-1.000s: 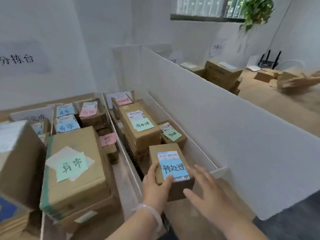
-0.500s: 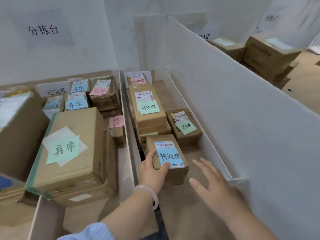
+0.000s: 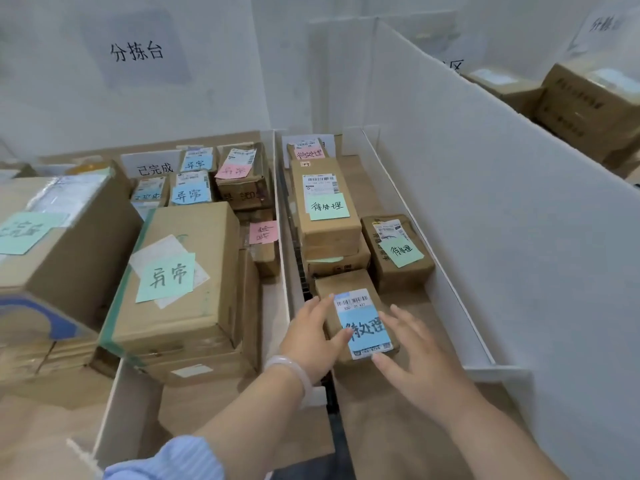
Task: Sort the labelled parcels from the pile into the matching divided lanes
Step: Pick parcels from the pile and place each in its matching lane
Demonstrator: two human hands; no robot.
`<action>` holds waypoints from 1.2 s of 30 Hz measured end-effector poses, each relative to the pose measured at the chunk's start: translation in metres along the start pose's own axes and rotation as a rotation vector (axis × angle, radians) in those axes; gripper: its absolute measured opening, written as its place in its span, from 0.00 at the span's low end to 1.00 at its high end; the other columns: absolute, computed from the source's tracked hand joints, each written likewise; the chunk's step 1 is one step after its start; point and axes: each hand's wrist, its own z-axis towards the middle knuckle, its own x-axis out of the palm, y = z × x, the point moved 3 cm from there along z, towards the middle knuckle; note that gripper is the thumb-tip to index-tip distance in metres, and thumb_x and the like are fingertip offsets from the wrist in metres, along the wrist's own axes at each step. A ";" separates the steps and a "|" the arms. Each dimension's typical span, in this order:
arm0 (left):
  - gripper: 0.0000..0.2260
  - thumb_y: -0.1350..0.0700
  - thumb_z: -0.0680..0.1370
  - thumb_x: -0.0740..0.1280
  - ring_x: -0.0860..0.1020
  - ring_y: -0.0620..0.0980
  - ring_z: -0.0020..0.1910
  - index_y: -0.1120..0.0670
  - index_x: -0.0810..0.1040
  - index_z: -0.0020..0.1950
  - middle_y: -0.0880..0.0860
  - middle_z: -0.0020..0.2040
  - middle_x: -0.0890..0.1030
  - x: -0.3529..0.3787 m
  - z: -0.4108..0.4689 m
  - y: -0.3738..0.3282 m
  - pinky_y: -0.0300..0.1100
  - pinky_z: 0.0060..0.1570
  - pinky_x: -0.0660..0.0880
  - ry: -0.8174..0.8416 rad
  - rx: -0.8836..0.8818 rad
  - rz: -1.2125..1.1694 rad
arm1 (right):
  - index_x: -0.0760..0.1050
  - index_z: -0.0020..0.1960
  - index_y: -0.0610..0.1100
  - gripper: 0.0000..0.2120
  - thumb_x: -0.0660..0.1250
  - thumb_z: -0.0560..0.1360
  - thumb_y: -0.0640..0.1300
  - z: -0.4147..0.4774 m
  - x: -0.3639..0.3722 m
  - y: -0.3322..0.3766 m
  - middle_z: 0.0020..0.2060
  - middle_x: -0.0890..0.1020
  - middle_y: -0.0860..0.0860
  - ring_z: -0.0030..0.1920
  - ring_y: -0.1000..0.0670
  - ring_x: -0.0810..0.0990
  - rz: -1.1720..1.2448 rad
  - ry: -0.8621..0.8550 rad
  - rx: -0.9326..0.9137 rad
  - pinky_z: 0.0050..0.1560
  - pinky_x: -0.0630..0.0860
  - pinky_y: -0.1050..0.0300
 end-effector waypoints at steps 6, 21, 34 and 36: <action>0.29 0.44 0.76 0.68 0.64 0.48 0.73 0.46 0.65 0.76 0.49 0.75 0.66 -0.095 -0.051 -0.008 0.46 0.73 0.63 -0.312 0.378 0.270 | 0.51 0.76 0.64 0.33 0.64 0.76 0.61 0.001 -0.008 0.082 0.74 0.49 0.68 0.74 0.66 0.42 -0.083 -0.080 -0.249 0.76 0.52 0.58; 0.29 0.42 0.71 0.66 0.73 0.57 0.68 0.49 0.73 0.71 0.54 0.69 0.75 -0.355 -0.308 0.245 0.60 0.61 0.73 -0.843 0.075 0.623 | 0.44 0.77 0.62 0.37 0.56 0.75 0.67 -0.078 0.186 0.436 0.77 0.44 0.63 0.76 0.60 0.37 -0.194 0.050 -0.809 0.78 0.38 0.53; 0.27 0.38 0.72 0.60 0.74 0.55 0.67 0.46 0.73 0.70 0.51 0.69 0.75 -0.464 -0.498 0.428 0.58 0.61 0.73 -1.067 -0.345 0.657 | 0.47 0.78 0.59 0.40 0.45 0.68 0.71 -0.150 0.368 0.661 0.78 0.47 0.59 0.77 0.57 0.39 -0.235 0.189 -1.137 0.76 0.37 0.55; 0.27 0.38 0.72 0.60 0.74 0.55 0.67 0.46 0.73 0.70 0.51 0.69 0.75 -0.479 -0.506 0.450 0.58 0.61 0.73 -1.083 -0.377 0.664 | 0.47 0.78 0.60 0.41 0.44 0.67 0.71 -0.148 0.387 0.685 0.79 0.49 0.58 0.78 0.56 0.41 -0.228 0.202 -1.145 0.75 0.38 0.56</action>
